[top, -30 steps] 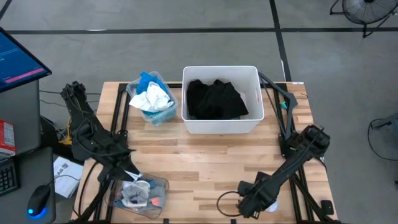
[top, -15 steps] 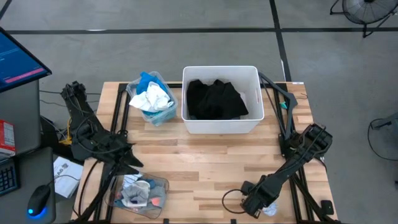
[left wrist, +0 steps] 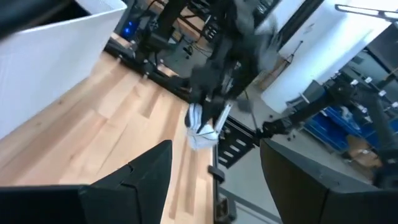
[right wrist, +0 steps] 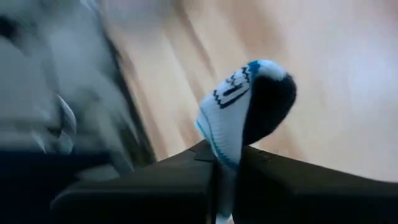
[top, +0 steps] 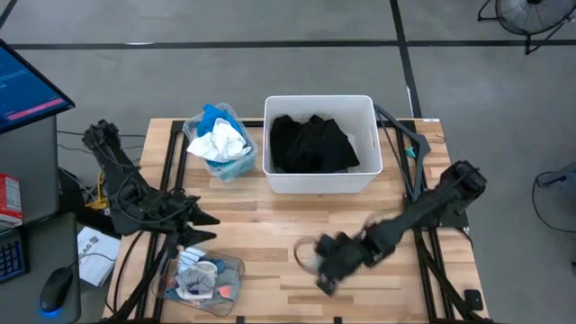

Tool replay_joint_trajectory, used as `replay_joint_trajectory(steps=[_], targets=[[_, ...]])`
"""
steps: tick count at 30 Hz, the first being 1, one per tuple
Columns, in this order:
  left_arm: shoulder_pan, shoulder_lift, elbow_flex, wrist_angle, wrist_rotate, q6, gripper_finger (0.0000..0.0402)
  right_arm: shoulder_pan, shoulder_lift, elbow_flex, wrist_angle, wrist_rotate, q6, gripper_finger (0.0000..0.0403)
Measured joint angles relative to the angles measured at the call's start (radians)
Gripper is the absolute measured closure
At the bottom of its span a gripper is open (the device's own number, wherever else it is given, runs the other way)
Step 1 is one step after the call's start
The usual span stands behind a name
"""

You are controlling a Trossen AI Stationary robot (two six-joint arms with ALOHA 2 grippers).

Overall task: Pick & Place Cloths
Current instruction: Put the white sock into the transparent bin

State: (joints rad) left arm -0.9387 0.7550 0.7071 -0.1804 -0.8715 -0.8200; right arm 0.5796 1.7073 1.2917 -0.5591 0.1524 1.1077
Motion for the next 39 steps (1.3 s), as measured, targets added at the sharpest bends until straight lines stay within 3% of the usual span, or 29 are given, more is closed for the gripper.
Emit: replay_joint_trajectory(steps=[4,9,22,29,39], targets=[[0.077,0.075,0.0,0.108,0.076,0.052,0.0167,-0.081,-0.037,0.067,0.177,0.102,-0.182,0.0398],[0.184,0.172,0.0,0.285,0.249,0.13,0.0163,-0.156,-0.023,0.138,0.415,0.108,-0.383,0.04],[0.41,0.353,0.0,0.505,0.581,0.172,0.0162,-0.225,0.162,0.366,0.436,0.002,-0.529,0.0401],[0.422,0.393,0.0,0.521,0.67,0.166,0.0162,-0.222,0.18,0.422,0.434,-0.014,-0.571,0.0401],[0.446,0.393,0.0,0.618,0.636,0.214,0.0177,-0.245,0.162,0.448,0.439,-0.023,-0.611,0.0401]])
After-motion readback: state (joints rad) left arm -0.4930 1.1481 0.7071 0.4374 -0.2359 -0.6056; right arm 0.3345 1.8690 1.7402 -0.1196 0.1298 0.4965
